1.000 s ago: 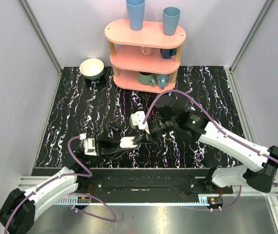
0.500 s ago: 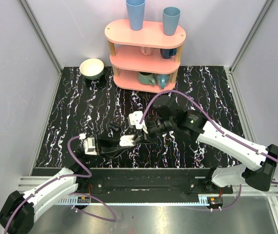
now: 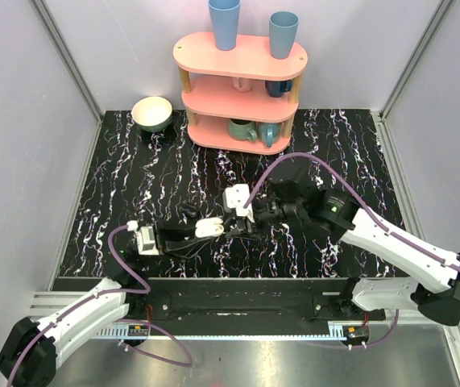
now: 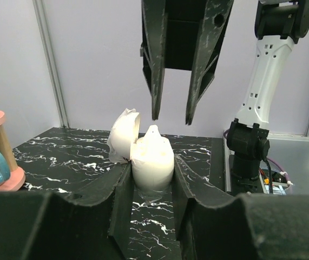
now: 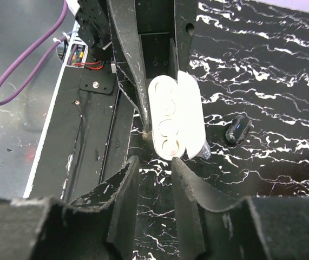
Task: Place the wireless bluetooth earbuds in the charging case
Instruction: Insert the right earbud into the right side groove of the charging case, then close the charging case with the earbuds.
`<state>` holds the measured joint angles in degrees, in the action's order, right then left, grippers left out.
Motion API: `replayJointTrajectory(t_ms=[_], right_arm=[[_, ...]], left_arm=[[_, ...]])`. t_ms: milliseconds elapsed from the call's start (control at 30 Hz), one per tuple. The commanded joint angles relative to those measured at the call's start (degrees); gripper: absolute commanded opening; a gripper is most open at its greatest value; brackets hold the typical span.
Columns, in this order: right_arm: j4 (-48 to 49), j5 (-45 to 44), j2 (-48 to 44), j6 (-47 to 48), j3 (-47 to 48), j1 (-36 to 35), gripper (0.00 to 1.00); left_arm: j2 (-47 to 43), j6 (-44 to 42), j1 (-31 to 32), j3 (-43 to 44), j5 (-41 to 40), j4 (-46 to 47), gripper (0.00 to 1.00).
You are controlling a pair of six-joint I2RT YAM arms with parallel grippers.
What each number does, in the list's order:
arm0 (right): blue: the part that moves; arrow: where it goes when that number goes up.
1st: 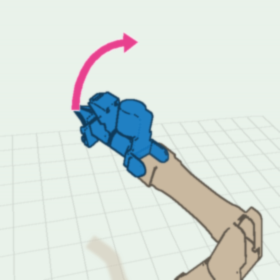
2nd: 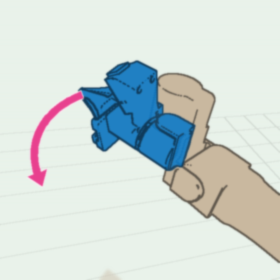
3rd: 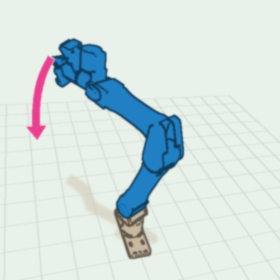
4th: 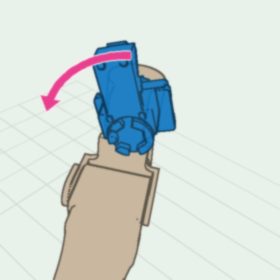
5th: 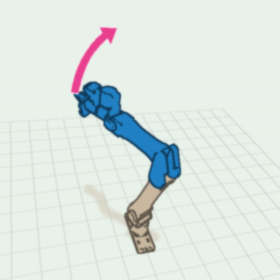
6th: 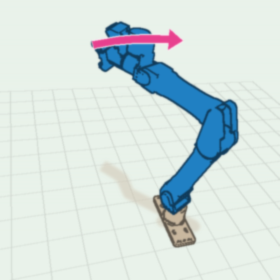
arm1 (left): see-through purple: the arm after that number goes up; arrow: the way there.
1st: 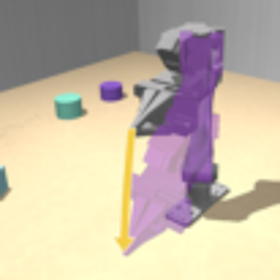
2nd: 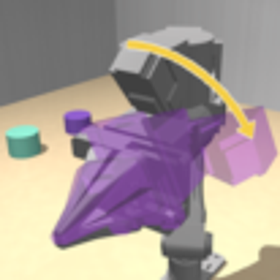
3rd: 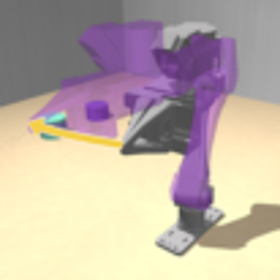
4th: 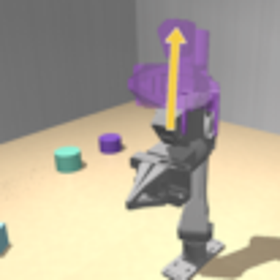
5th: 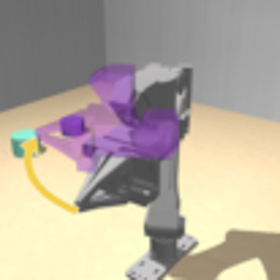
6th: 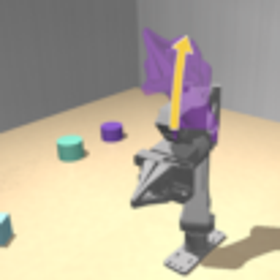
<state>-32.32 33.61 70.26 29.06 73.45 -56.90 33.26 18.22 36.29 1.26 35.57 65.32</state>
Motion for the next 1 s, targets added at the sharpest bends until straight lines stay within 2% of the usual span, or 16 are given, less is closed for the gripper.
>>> replayJointTrajectory(t_ms=[0,167,267,367,467,600,700,833,967], right_arm=[[5.1,-2.0,-4.0,-1.3,-1.6,-0.4,0.39],[9.7,-3.5,-6.9,-2.3,-4.2,-0.4,0.43],[14.4,-7.6,-8.6,-4.1,-6.7,-0.3,0.52],[19.1,-15.0,-9.5,-7.8,-8.8,-0.4,0.65],[22.6,-22.5,-9.7,-11.5,-9.8,-0.5,0.70],[27.7,-30.9,-9.2,-19.3,-11.0,-0.4,0.70],[34.1,-33.3,-8.6,-27.4,-12.4,-0.4,0.68],[42.3,-32.3,-7.8,-35.1,-15.2,-0.4,0.68],[43.1,-29.2,-6.4,-38.8,-15.3,-0.4,0.67]], left_arm=[[-0.5,-1.3,0.0,-2.4,-2.6,2.4,0.00],[-1.8,-1.8,0.0,-2.8,-5.9,1.0,0.00],[-2.8,-2.3,0.0,-3.2,-8.1,0.6,0.00],[-4.5,-2.8,0.0,-3.5,-10.4,-0.3,0.00],[-6.4,-3.2,0.1,-3.9,-11.8,-1.2,0.00],[-7.2,-3.4,0.0,-4.1,-12.5,-1.6,0.00],[-6.8,-3.3,0.0,-4.2,-12.8,-1.2,0.00],[-6.1,-2.9,0.0,-4.1,-12.8,-0.5,0.00],[-6.3,-2.7,0.0,-4.0,-13.1,-0.5,0.00]])
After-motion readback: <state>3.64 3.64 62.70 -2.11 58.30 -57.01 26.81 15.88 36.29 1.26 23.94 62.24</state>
